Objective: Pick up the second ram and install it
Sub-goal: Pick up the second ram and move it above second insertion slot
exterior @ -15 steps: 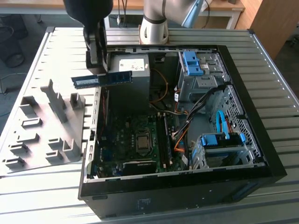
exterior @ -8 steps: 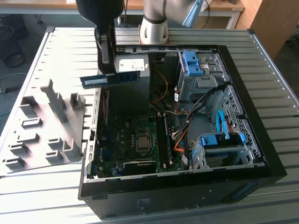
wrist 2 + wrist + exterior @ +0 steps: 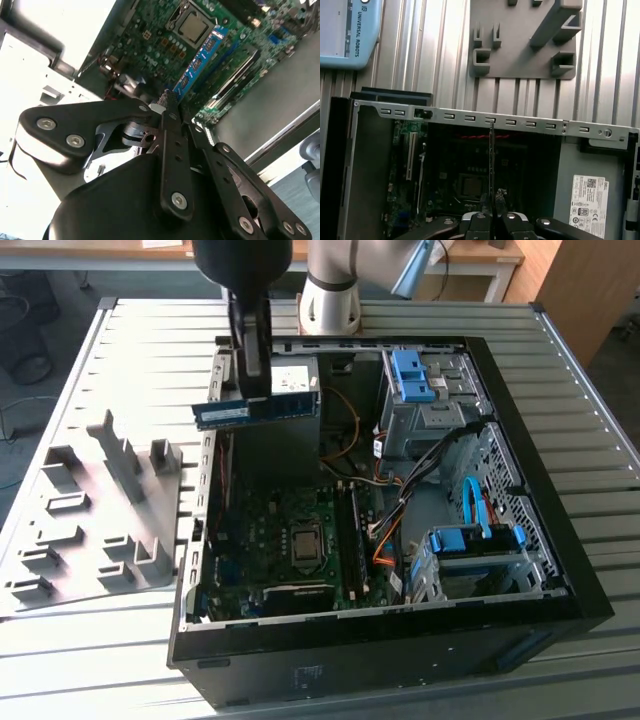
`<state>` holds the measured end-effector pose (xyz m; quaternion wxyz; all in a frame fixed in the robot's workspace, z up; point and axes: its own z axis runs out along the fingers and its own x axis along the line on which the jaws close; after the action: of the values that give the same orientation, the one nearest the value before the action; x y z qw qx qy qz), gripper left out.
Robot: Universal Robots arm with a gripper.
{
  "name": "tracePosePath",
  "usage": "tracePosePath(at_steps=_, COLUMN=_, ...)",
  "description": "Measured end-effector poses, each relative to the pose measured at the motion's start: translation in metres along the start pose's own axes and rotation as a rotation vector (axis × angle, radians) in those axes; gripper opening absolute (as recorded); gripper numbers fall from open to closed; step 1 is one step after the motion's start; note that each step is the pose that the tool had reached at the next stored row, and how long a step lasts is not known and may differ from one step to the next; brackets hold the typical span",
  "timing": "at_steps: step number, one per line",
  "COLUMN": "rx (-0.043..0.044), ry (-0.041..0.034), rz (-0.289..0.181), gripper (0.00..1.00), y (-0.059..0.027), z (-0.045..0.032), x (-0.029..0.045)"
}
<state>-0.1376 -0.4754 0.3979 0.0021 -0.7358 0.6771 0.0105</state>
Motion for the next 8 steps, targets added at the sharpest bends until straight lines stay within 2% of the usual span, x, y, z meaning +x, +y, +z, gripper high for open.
tracePosePath(at_steps=5, rx=-0.001, ry=-0.0001, rz=0.0, gripper=0.14, y=-0.0163, z=0.0004, x=0.0012)
tracePosePath(at_steps=8, rx=-0.0012, ry=-0.0009, rz=0.0, gripper=0.14, y=-0.0209, z=0.0007, x=0.0016)
